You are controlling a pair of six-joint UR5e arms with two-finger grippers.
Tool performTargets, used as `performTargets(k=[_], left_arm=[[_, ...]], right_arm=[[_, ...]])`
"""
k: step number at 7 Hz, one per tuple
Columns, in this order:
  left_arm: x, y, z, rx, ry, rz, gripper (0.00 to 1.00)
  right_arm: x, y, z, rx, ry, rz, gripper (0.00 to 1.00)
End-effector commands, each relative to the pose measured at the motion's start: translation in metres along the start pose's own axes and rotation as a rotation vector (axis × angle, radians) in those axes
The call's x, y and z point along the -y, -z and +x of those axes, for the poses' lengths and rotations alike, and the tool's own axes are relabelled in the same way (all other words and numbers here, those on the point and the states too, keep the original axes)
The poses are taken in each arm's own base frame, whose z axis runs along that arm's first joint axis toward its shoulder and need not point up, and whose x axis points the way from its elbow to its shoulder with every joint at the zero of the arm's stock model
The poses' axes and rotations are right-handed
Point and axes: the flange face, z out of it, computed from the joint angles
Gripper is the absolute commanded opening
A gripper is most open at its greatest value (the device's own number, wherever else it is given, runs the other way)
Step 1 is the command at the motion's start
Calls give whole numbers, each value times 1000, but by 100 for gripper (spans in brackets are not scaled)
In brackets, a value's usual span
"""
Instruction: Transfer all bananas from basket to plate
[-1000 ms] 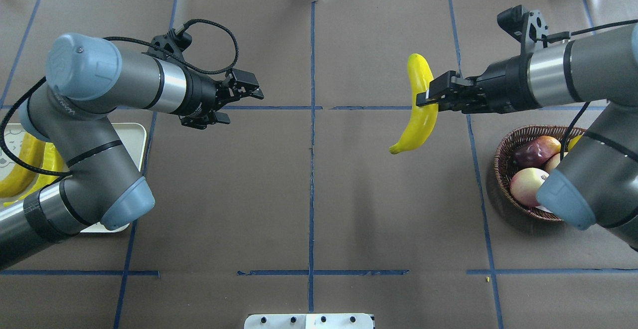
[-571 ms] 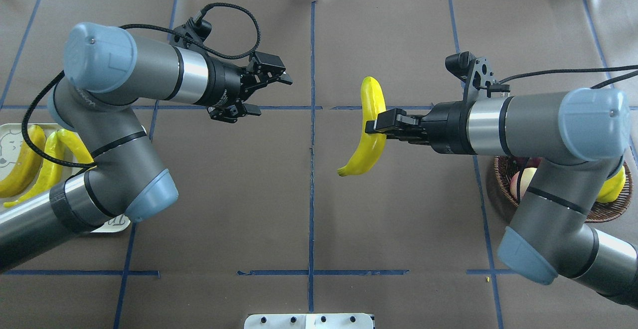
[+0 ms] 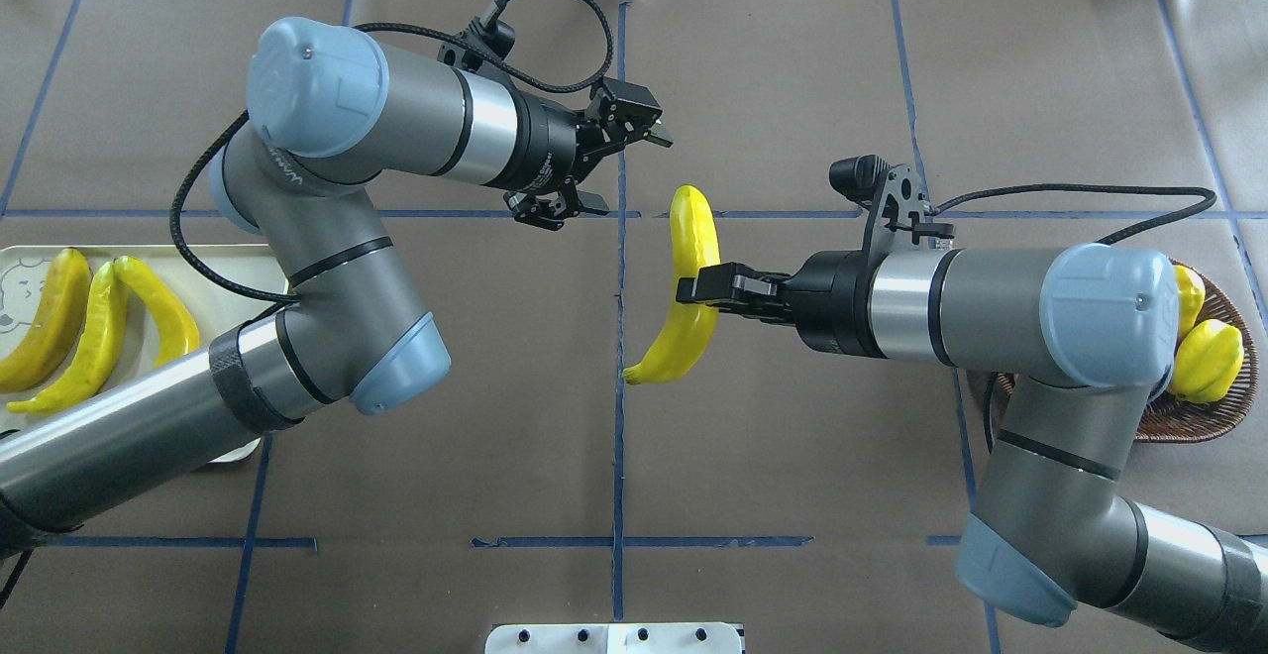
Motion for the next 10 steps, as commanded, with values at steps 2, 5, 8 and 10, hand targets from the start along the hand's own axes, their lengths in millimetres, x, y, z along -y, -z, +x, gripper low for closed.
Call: performTargets(k=[2,5,8,10], left_arm=[[-45,-25,-1,-12,-9,-66,99],[-52,-31,-4,-4,-13,-79,2],[-48,-29,-2,-7,-10,-72,0],[-34,-22,2,-9,-2,-48,0]], right_arm=[[-1,-1,-5,9,2,1,2],[-1,0,-4,9,2,2,2],[1,1,-5,9,-2,5,100],[1,8,-10,22,2,7,100]])
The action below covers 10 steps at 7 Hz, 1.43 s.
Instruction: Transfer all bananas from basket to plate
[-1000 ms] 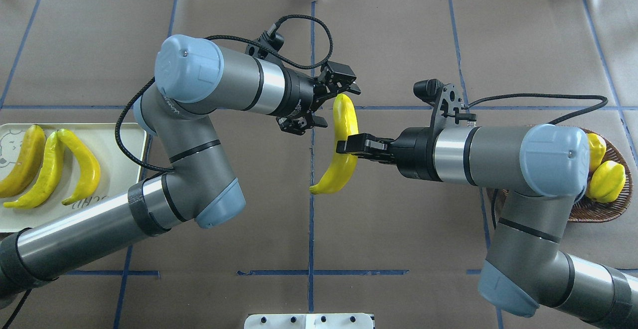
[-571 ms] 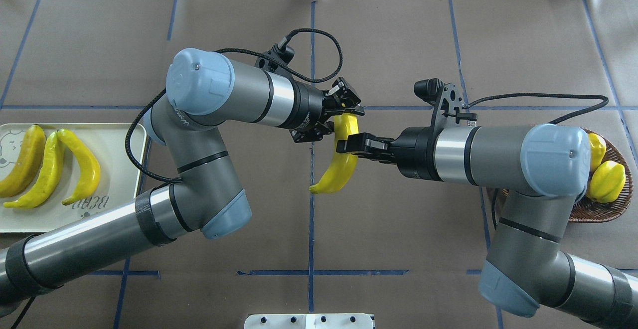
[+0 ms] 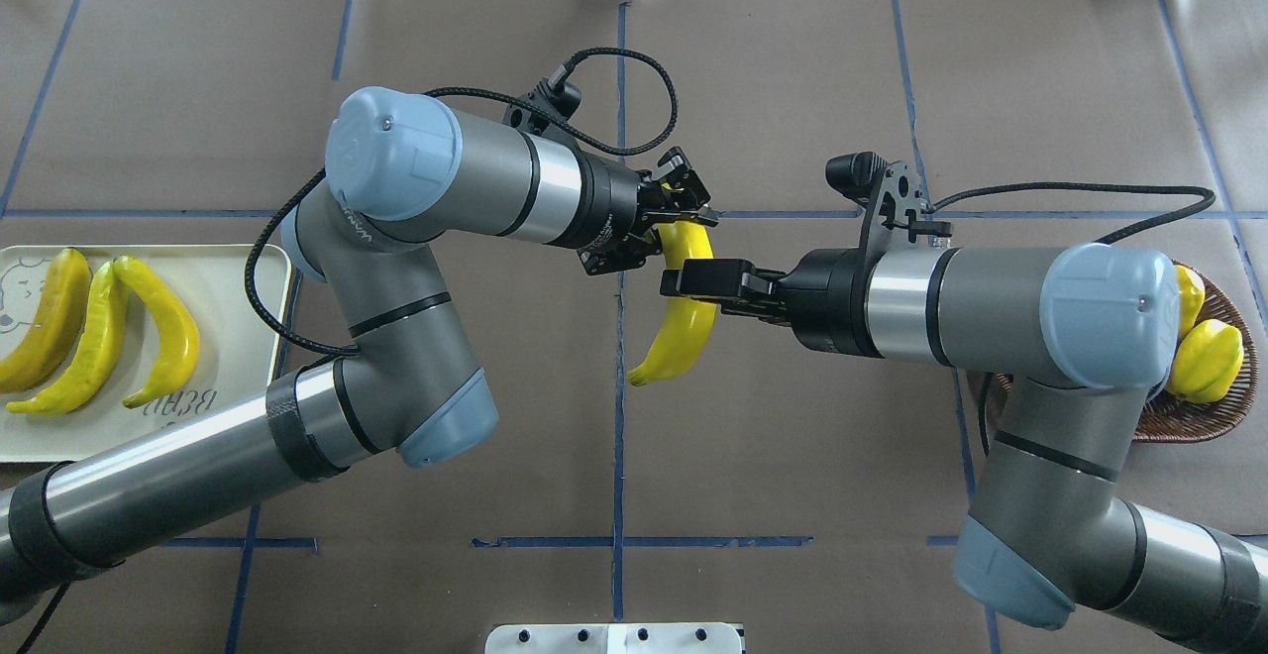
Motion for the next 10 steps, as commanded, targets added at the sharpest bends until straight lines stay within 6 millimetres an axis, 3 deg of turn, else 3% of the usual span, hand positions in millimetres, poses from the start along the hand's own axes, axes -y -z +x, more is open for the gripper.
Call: performTargets(k=[1,2,3,4,5,7,8,9,10], left_arm=[[20,10,4,0,5,36,0],[45,17,-4,43,22,82,0],[77,26,-48,143,41,136,0],[112,66,-91,239,-43,198,0],[112,107,-121,374,-169,217,0],[124,158,-206,642,-254,296,0],[135,169,-251,731,-279,301,0],[143,175,-281,789,-281,294,0],[150,174,-291,816,-280,314,0]], right_arm=[[1,10,-6,13,3,3,100],[4,21,-4,9,3,6,100],[15,33,7,-11,2,8,100],[45,54,25,-56,-8,-27,100],[84,78,40,-128,-39,-32,100],[110,90,82,-303,86,-43,100],[120,92,94,-381,133,-57,100],[127,93,102,-437,181,-75,100],[130,96,103,-442,193,-72,100]])
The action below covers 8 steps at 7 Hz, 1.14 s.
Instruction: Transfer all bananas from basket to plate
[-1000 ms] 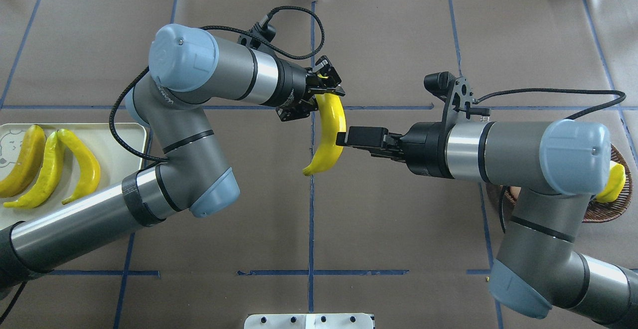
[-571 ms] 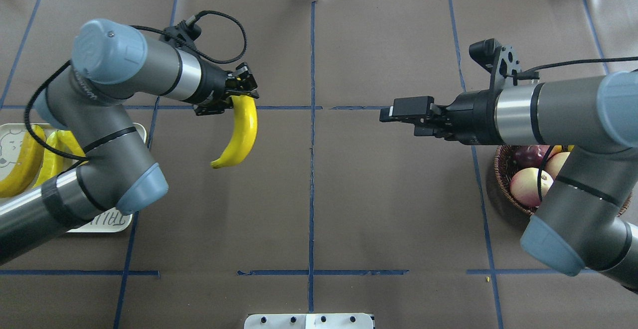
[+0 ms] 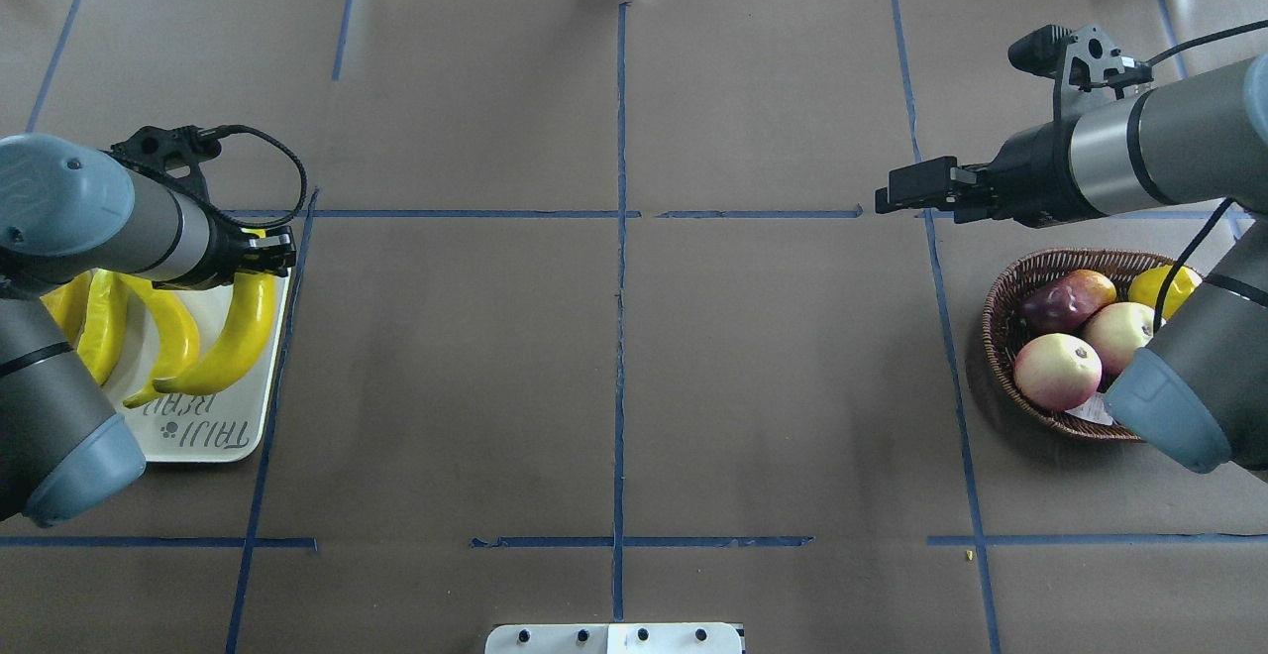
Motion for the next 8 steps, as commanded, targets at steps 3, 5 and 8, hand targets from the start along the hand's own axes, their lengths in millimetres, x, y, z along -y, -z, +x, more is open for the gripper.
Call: performTargets(k=[3,5,8], left_arm=[[4,-40,-34,105,-3,18,29],[14,-55,-34,150,-2,151,100],[10,-34,-17,57,-25,154,100]], right_arm=[[7,4,7,-32,30,4,100],[8,2,8,-34,30,5,100],[19,11,25,-77,6,-5,100]])
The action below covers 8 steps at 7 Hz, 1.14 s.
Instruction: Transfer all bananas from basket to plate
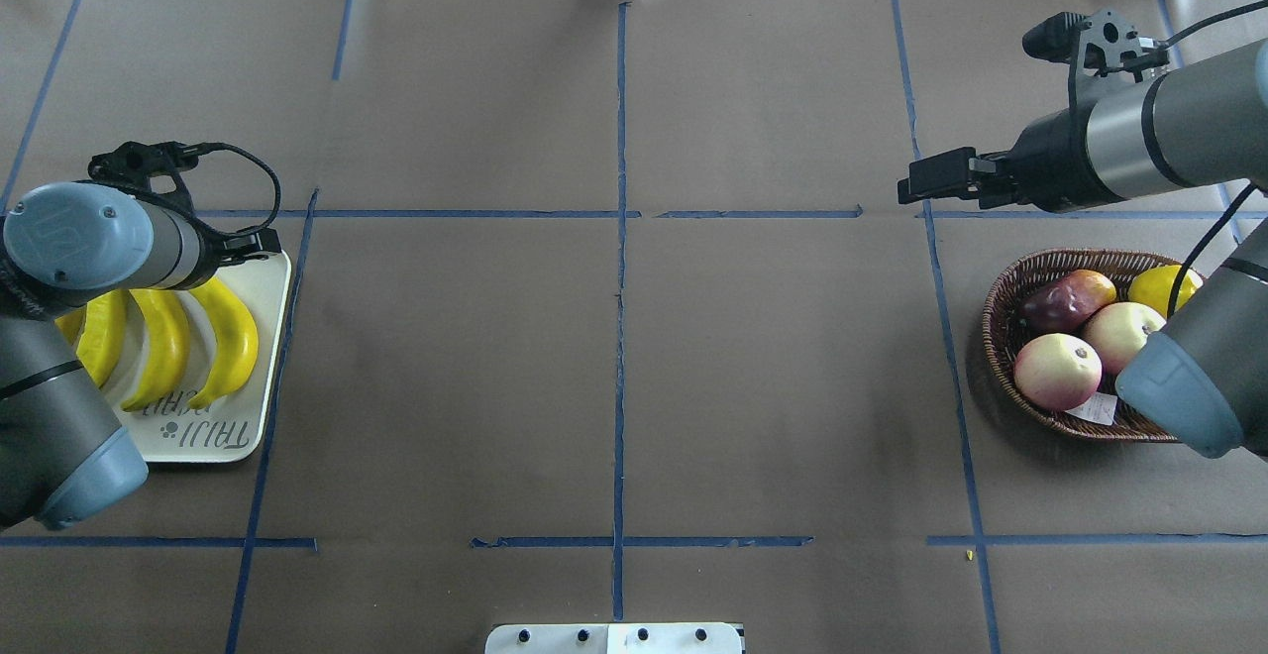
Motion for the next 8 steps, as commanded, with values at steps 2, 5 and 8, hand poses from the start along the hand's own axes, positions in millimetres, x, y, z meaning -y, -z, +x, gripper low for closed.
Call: performTargets(k=[2,5,8], left_arm=[[15,37,1,-88,-102,-66,100],[96,67,-68,-122,-331,-164,100],[183,76,-223,-207,-471,-270,100]], right_arm=[[35,27,51,-147,77,-74,100],[58,56,160,-221,180,-126,100],[44,98,318,-212,226,-196,100]])
